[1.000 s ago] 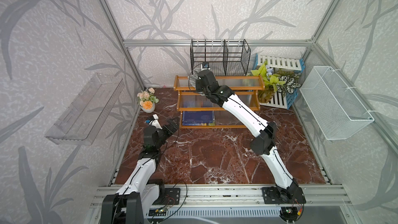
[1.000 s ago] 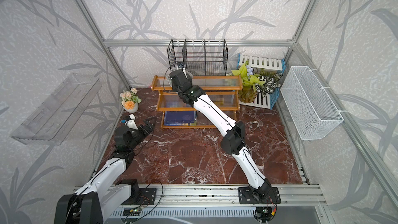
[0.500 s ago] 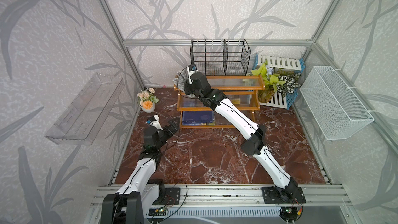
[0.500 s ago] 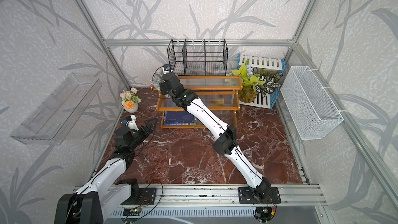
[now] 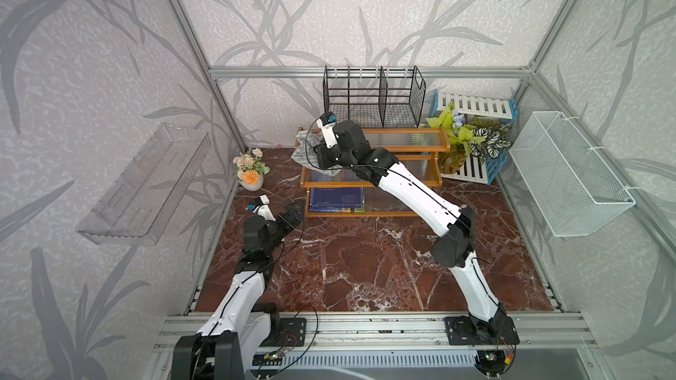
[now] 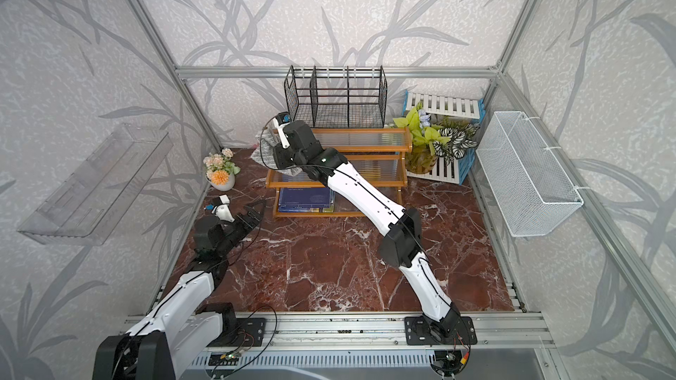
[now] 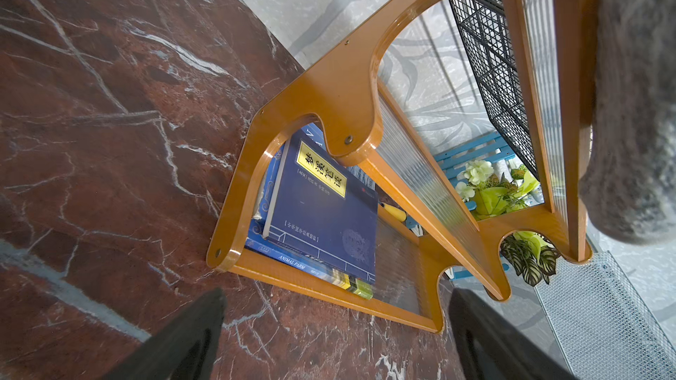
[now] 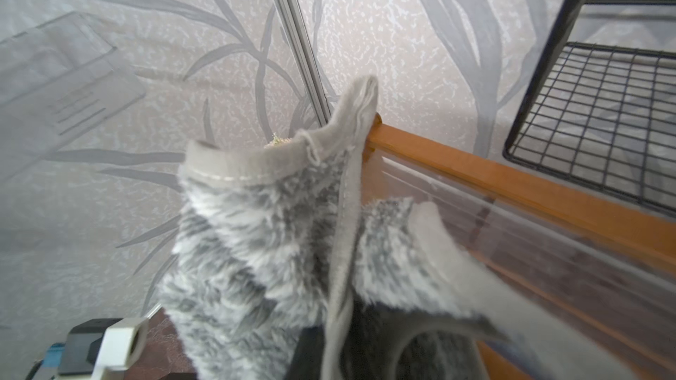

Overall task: Wipe the bookshelf clean with a cloth
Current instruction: Wipe the dust from the shelf.

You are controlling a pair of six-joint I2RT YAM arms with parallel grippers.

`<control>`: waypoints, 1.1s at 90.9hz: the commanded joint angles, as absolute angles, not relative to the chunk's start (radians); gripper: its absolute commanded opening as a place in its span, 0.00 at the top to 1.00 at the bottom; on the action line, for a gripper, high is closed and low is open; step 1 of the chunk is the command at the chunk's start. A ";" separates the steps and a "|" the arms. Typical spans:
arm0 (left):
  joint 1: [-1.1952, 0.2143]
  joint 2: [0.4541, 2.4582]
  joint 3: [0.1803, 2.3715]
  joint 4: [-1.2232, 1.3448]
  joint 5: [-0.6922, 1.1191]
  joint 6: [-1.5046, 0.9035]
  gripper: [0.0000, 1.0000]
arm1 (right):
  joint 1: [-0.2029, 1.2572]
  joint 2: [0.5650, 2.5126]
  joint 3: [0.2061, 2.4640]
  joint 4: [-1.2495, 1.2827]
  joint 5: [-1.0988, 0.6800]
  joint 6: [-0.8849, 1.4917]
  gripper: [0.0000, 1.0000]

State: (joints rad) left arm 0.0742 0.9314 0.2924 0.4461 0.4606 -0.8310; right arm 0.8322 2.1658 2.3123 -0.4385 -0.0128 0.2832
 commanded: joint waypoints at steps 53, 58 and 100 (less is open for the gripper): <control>0.078 0.905 0.317 0.427 0.467 -0.776 0.00 | 0.443 1.035 1.175 -0.503 0.236 0.465 1.00; 0.078 0.907 0.319 0.425 0.471 -0.771 0.00 | 0.401 0.995 1.127 -0.546 0.262 0.484 1.00; 0.077 0.954 0.318 0.475 0.516 -0.768 0.00 | 0.071 1.048 0.781 -0.333 0.135 0.653 1.00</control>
